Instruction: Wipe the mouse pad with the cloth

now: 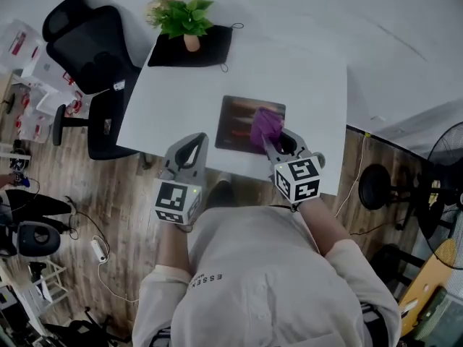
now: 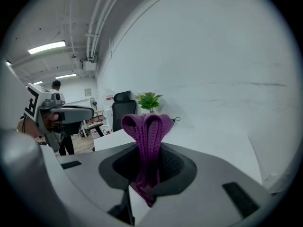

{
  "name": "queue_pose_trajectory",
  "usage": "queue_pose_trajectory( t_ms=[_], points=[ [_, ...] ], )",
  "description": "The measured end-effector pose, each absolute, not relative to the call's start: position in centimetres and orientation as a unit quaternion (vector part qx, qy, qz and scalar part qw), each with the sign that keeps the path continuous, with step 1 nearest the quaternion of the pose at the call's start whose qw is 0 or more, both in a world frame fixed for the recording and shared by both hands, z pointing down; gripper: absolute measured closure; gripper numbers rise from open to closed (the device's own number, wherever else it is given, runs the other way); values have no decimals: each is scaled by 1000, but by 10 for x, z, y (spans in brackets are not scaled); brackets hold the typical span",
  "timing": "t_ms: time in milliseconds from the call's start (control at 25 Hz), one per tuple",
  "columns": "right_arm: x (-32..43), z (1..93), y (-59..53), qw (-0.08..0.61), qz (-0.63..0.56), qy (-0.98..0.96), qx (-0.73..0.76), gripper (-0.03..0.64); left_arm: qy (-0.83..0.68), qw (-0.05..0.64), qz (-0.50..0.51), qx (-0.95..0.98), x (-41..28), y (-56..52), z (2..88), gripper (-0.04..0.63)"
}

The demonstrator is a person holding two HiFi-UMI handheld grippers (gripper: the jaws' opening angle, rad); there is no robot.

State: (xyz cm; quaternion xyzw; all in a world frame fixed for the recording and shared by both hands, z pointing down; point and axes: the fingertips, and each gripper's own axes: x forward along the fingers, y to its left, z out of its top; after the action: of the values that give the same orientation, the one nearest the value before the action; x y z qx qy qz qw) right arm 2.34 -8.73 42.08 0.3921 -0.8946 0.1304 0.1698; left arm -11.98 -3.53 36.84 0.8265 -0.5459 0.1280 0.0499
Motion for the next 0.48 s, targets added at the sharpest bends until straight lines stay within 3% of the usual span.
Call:
queue_pose_trajectory(
  t_ms=[480],
  points=[
    [-60,497,-157,255,218,-864,375,529,-451,75,150,877,-169,-138,411,594]
  ],
)
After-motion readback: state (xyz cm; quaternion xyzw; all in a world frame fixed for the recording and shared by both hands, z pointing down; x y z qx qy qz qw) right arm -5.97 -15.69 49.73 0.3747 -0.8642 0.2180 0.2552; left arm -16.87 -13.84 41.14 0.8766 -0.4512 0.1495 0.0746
